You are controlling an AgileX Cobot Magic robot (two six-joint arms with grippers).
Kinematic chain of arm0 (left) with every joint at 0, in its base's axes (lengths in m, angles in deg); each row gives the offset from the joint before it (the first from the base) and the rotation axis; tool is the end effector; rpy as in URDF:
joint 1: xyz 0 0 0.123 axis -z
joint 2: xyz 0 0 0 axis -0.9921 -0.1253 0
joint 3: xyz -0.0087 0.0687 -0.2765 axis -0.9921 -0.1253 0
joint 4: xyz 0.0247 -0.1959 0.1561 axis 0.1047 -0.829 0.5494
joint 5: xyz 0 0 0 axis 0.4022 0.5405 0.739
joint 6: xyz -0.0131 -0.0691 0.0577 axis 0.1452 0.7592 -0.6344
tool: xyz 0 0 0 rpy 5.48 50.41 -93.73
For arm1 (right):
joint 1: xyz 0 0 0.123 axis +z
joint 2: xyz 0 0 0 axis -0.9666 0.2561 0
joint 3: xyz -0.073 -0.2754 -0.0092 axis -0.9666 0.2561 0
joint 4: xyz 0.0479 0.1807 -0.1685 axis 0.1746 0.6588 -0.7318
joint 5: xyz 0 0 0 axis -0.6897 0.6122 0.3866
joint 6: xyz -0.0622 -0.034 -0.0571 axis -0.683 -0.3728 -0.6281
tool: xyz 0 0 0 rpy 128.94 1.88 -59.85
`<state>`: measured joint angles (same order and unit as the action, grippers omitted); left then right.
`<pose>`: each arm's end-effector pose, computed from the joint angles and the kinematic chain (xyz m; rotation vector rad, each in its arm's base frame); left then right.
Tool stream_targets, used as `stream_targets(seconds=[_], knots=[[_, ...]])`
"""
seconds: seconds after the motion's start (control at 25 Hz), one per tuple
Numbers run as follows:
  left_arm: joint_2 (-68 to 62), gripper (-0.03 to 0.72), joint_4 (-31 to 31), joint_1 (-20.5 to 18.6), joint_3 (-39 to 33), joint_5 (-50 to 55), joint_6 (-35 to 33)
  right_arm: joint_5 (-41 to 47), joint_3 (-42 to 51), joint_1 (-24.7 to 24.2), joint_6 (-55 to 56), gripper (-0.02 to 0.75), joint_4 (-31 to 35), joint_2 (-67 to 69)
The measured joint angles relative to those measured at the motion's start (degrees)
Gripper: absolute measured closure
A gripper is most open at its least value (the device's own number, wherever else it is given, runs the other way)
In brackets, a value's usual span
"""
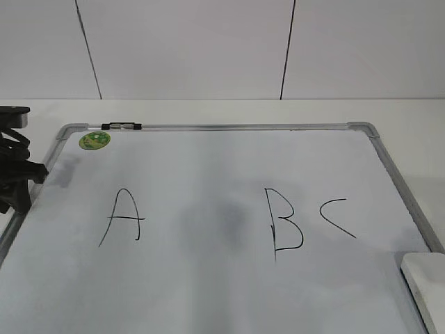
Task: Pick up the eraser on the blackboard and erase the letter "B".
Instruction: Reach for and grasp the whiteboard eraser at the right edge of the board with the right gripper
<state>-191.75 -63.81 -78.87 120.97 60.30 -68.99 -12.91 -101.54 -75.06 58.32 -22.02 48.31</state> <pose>0.3480 -0.0258 0.1545 0.0897 3.0022 -0.0382 0.0880 0.0189 0.2977 -0.0715 2.6926 0.2794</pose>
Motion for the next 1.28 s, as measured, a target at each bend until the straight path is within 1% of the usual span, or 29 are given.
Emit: stream_targets(seconds=[0.12, 0.2, 0.32, 0.44, 0.52, 0.76, 0.92, 1.12, 1.28], knots=[[0.0, 0.452, 0.0, 0.0, 0.0, 0.0, 0.0, 0.0, 0.0, 0.0, 0.0, 0.167, 0.0, 0.0], [0.0, 0.467, 0.0, 0.0, 0.0, 0.0, 0.0, 0.0, 0.0, 0.0, 0.0, 0.167, 0.0, 0.0], [0.0, 0.533, 0.0, 0.0, 0.0, 0.1, 0.0, 0.0, 0.0, 0.0, 0.0, 0.167, 0.0, 0.0], [0.0, 0.626, -0.3, 0.0, 0.0, 0.2, 0.1, 0.0, 0.0, 0.0, 0.0, 0.167, 0.0, 0.0], [0.0, 0.645, -0.6, 0.0, 0.0, 0.2, 0.6, 0.0, 0.0, 0.0, 0.0, 0.167, 0.0, 0.0], [0.0, 0.651, -0.8, 0.0, 0.1, 0.3, 0.9, 0.0, 0.0, 0.0, 0.1, 0.167, 0.0, 0.0], [0.0, 0.651, -0.9, 0.0, 0.1, 0.3, 0.9, 0.0, 0.0, 0.0, 4.3, 0.163, 0.0, 0.9], [0.0, 0.650, -0.9, 0.0, 0.1, 0.3, 0.9, 0.0, 0.0, 0.0, 5.4, 0.091, 0.0, 4.3], [0.0, 0.650, -0.9, 0.0, 0.1, 0.4, 0.9, 0.0, 0.0, 0.0, 5.5, 0.078, 0.0, 7.8]])
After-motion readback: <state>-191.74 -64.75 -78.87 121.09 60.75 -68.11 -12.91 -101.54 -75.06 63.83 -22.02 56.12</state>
